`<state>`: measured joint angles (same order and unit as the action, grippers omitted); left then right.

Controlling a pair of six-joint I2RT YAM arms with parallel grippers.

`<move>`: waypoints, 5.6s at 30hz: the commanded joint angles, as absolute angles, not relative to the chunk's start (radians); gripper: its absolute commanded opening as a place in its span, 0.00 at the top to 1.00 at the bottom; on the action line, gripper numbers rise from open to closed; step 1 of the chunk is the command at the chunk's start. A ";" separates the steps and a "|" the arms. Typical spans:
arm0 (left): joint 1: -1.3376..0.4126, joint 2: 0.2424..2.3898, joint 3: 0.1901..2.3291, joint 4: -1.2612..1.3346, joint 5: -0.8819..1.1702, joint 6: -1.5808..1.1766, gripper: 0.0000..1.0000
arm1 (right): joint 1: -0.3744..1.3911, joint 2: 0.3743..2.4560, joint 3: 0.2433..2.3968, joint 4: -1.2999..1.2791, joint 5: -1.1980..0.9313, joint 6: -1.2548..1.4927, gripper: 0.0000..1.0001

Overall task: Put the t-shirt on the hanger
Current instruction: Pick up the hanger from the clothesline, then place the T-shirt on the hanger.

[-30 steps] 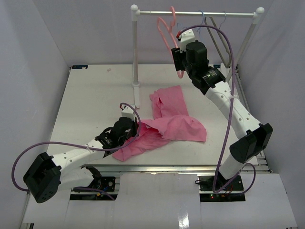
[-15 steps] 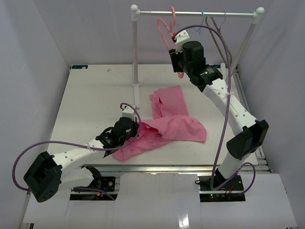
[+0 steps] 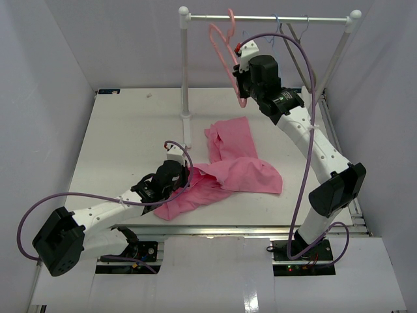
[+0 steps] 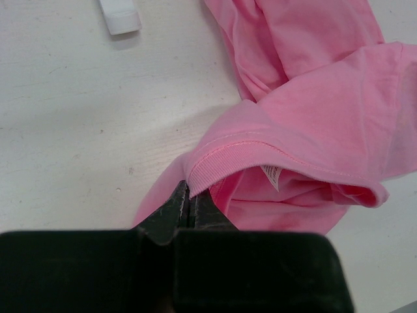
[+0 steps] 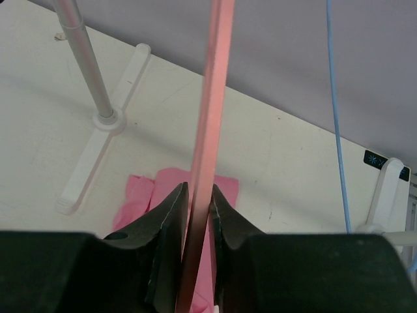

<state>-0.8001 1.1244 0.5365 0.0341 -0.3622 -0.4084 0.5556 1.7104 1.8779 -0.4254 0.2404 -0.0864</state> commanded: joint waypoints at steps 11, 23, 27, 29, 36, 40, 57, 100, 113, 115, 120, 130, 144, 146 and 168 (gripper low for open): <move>-0.794 1.094 0.551 0.039 -0.353 -0.411 1.00 | 0.551 1.726 2.015 -0.438 0.279 -0.087 0.92; -0.795 1.114 0.567 0.034 -0.336 -0.414 1.00 | 0.551 1.657 1.966 -0.409 0.264 -0.138 0.92; -0.795 1.100 0.555 0.041 -0.340 -0.414 1.00 | 0.551 1.635 1.974 -0.405 0.245 -0.133 0.92; -0.795 1.102 0.553 0.040 -0.347 -0.415 1.00 | 0.552 1.638 1.989 -0.417 0.240 -0.121 0.92; -0.795 1.092 0.557 0.046 -0.310 -0.430 1.00 | 0.558 1.580 1.925 -0.515 0.214 -0.055 0.92; -0.793 1.092 0.570 0.034 -0.303 -0.459 1.00 | 0.563 1.438 1.675 -0.497 0.120 -0.037 0.92; -0.747 1.171 0.774 -0.108 -0.080 -0.604 1.00 | 0.683 0.832 1.057 -0.532 0.227 0.193 0.92; -0.545 1.462 1.089 -0.321 -0.054 -0.609 1.00 | 0.661 0.140 0.752 -0.830 -0.210 0.327 0.92; -0.543 1.406 1.116 -0.350 -0.037 -0.572 1.00 | 0.641 0.148 0.680 -0.766 -0.244 0.327 0.92; -0.543 1.405 1.126 -0.357 -0.041 -0.562 1.00 | 0.640 0.146 0.665 -0.764 -0.248 0.327 0.92; -0.543 1.406 1.137 -0.358 -0.011 -0.550 1.00 | 0.636 0.161 0.638 -0.744 -0.269 0.325 0.92; -0.543 1.358 1.136 -0.315 0.253 -0.458 1.00 | 0.634 0.206 0.611 -0.624 -0.385 0.304 0.92; -0.546 1.300 1.208 -0.305 0.611 -0.460 1.00 | 0.635 0.389 0.580 -0.239 -0.449 0.325 0.92; -0.545 1.302 1.218 -0.295 0.667 -0.482 1.00 | 0.635 0.422 0.567 -0.191 -0.446 0.313 0.92; -0.554 1.210 1.252 -0.199 0.663 -0.724 1.00 | 0.637 0.569 0.560 0.236 -0.381 0.339 0.92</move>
